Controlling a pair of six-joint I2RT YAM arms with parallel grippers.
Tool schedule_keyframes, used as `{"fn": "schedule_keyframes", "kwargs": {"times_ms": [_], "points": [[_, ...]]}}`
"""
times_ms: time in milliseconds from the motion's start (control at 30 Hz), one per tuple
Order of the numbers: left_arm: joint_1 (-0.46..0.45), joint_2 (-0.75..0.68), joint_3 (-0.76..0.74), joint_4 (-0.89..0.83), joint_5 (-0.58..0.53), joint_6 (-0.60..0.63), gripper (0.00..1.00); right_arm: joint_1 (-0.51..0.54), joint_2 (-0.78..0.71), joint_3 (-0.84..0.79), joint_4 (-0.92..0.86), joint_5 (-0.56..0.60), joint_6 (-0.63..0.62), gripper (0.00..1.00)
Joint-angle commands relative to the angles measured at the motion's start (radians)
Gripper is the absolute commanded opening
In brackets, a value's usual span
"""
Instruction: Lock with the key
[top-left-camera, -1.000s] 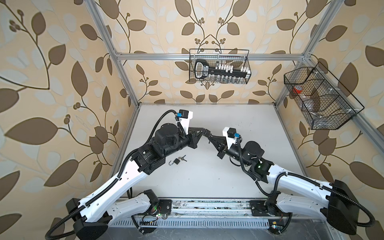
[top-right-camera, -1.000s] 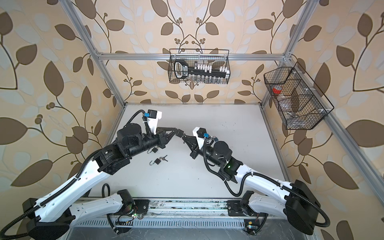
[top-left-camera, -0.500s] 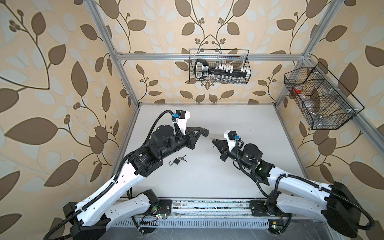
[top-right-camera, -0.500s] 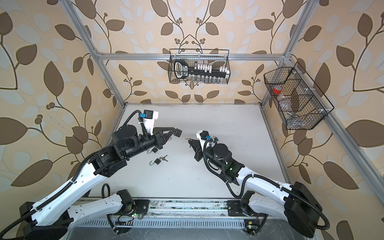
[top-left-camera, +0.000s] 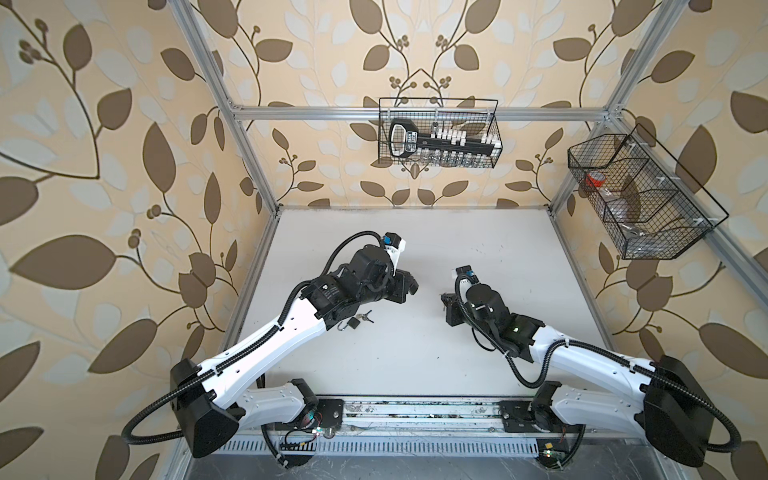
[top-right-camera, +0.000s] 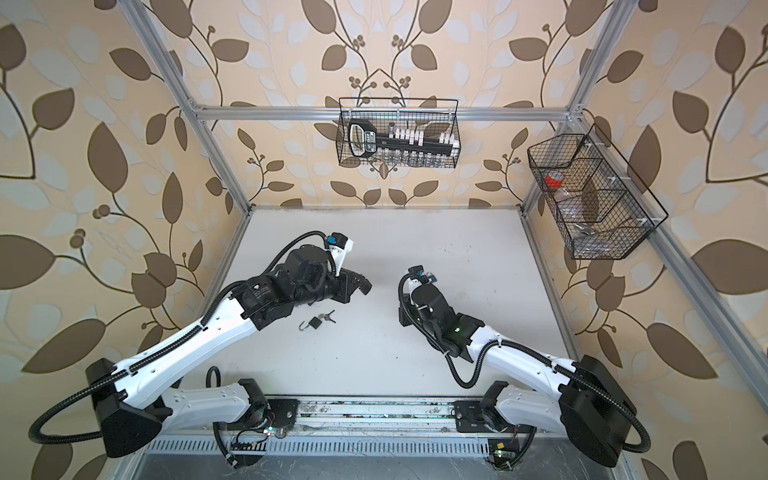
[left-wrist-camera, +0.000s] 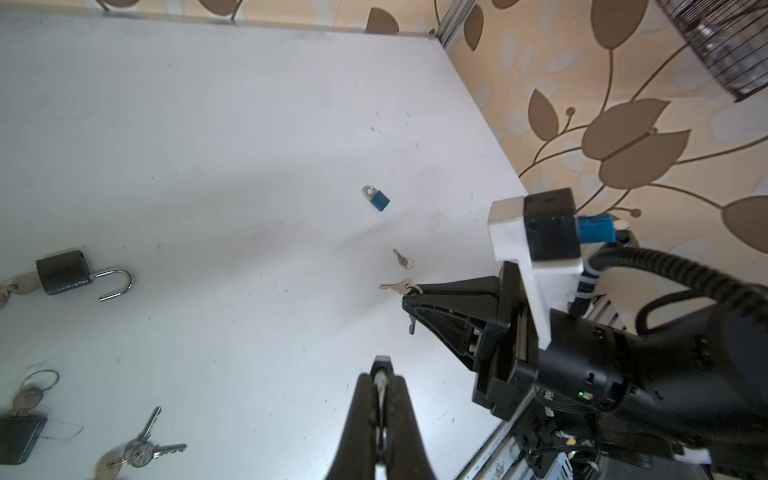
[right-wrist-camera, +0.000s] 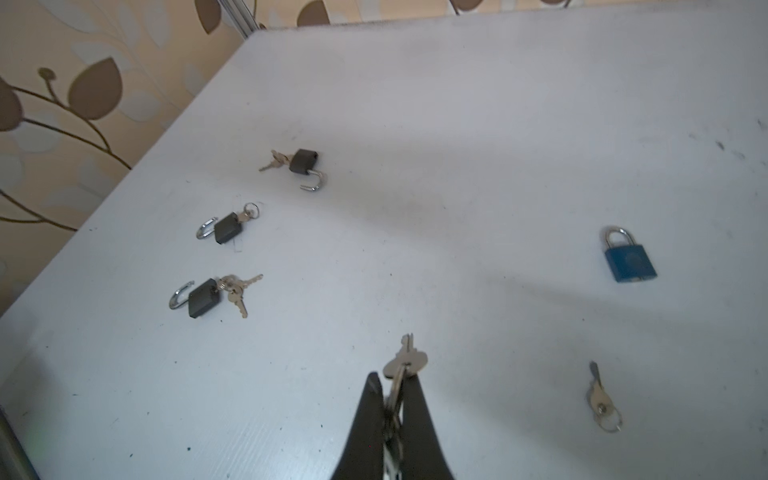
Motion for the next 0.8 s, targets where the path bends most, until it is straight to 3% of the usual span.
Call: {"fn": "schedule_keyframes", "kwargs": {"times_ms": [0,100,300,467,767], "points": [[-0.009,0.039,0.069,-0.048,-0.017,0.031,0.0,-0.007,0.004,0.032,-0.121,0.026,0.063,0.0],[-0.009,0.116,0.125,-0.125,-0.019,0.051,0.0,-0.043,0.011,0.038,-0.148,-0.002,0.063,0.0],[-0.007,0.222,0.189,-0.236,-0.057,0.05,0.0,-0.167,0.046,0.047,-0.153,-0.185,0.038,0.0],[-0.008,0.296,0.238,-0.336,-0.214,-0.05,0.0,-0.221,0.086,0.057,-0.159,-0.286,0.027,0.0],[-0.003,0.297,0.201,-0.252,-0.29,-0.114,0.0,-0.245,0.142,0.084,-0.221,-0.324,-0.025,0.0]]}}
